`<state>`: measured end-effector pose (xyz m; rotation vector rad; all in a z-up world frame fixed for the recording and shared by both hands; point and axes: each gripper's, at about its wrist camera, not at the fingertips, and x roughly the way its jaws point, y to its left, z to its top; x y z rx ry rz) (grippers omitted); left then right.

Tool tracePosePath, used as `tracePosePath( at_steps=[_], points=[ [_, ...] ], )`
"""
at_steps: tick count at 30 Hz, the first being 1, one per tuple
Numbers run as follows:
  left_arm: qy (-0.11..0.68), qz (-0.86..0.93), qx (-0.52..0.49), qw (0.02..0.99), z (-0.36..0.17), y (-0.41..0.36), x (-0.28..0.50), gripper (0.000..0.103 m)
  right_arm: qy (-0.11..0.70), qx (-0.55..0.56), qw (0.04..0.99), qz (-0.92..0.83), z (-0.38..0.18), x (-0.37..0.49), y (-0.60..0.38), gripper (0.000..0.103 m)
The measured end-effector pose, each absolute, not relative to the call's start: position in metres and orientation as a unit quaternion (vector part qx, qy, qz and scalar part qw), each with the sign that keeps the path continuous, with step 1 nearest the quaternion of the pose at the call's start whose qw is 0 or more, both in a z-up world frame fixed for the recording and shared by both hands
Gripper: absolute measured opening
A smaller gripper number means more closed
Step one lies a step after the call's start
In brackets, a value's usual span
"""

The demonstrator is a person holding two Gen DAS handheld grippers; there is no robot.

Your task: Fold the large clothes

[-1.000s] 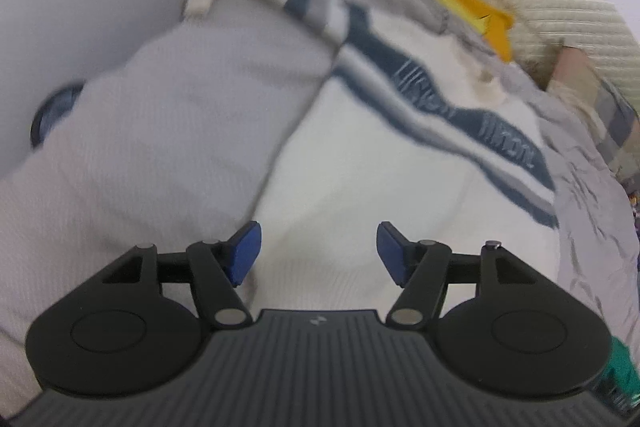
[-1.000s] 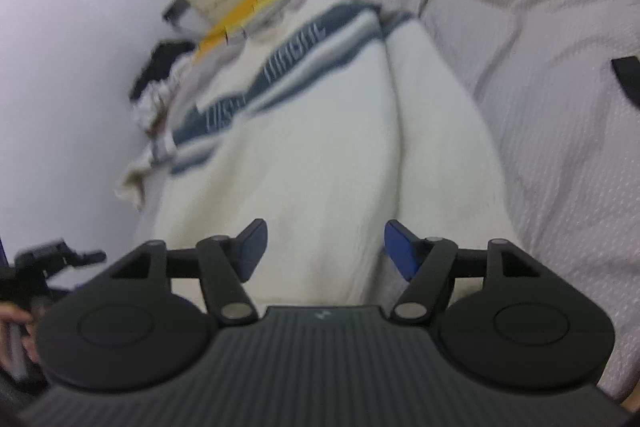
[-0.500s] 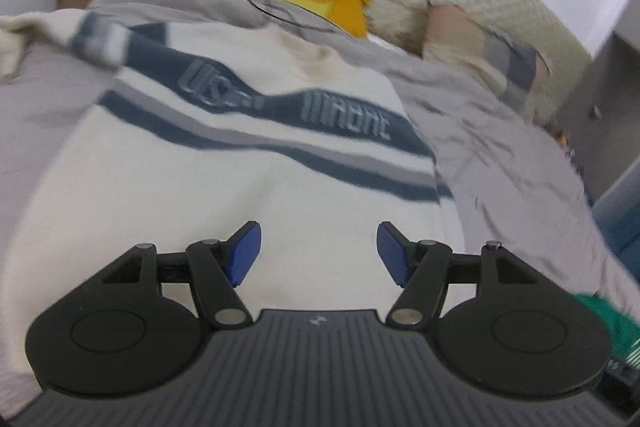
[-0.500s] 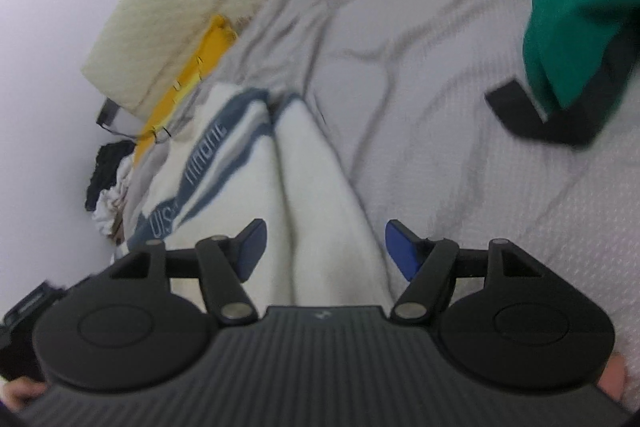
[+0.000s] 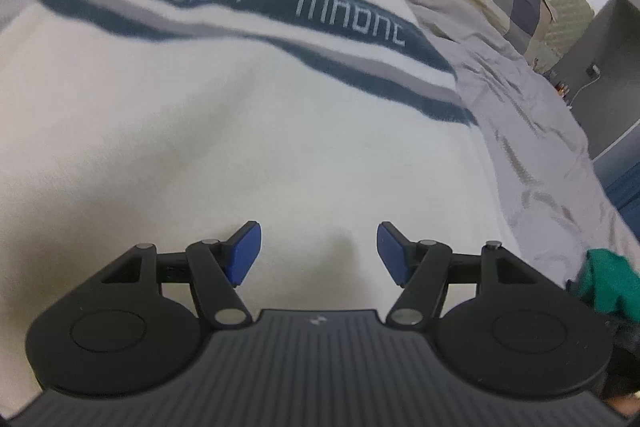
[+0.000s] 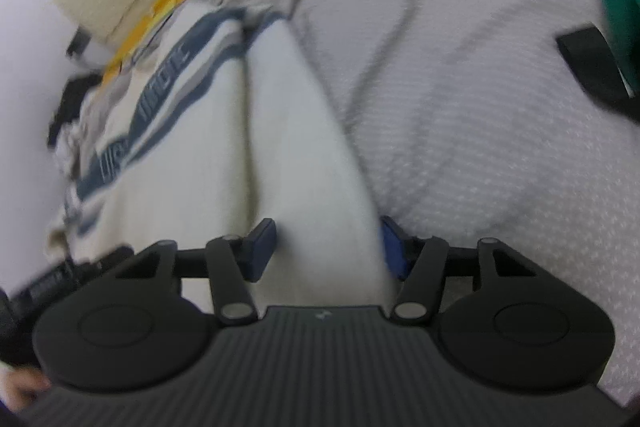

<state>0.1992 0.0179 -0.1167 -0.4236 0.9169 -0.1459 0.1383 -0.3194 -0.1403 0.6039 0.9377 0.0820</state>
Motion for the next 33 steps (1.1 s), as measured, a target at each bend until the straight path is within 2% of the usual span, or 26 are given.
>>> tracePosePath(
  at_steps=[2,7,12,15,17,22,30,33],
  points=[
    [0.438,-0.069,-0.213,0.871,-0.119,0.020,0.199,0.069,0.444,0.270,0.854,0.034,-0.137,0.135,-0.317,0.044],
    [0.431,-0.061,-0.222,0.873,-0.116,0.025,0.193,0.069,0.432,0.225,0.872,0.048,-0.119,0.127,-0.302,0.025],
    [0.421,-0.057,-0.243,0.872,-0.111,0.036,0.181,0.069,0.409,0.175,0.893,0.062,-0.105,0.116,-0.282,0.025],
    [0.414,-0.056,-0.246,0.874,-0.108,0.040,0.178,0.069,0.443,0.135,0.885,0.035,-0.118,0.129,-0.275,0.025],
    [0.411,-0.056,-0.250,0.875,-0.106,0.041,0.177,0.069,0.445,0.144,0.883,0.033,-0.121,0.131,-0.278,0.019],
    [0.405,-0.049,-0.265,0.874,-0.105,0.050,0.173,0.069,0.369,0.115,0.922,0.023,-0.079,0.120,-0.275,0.015],
    [0.403,-0.041,-0.289,0.867,-0.106,0.063,0.167,0.069,0.338,-0.203,0.918,-0.038,0.003,0.217,-0.284,0.014],
    [0.402,-0.043,-0.297,0.865,-0.109,0.066,0.173,0.069,0.333,-0.266,0.897,-0.119,0.020,0.270,-0.319,0.014]
  ],
)
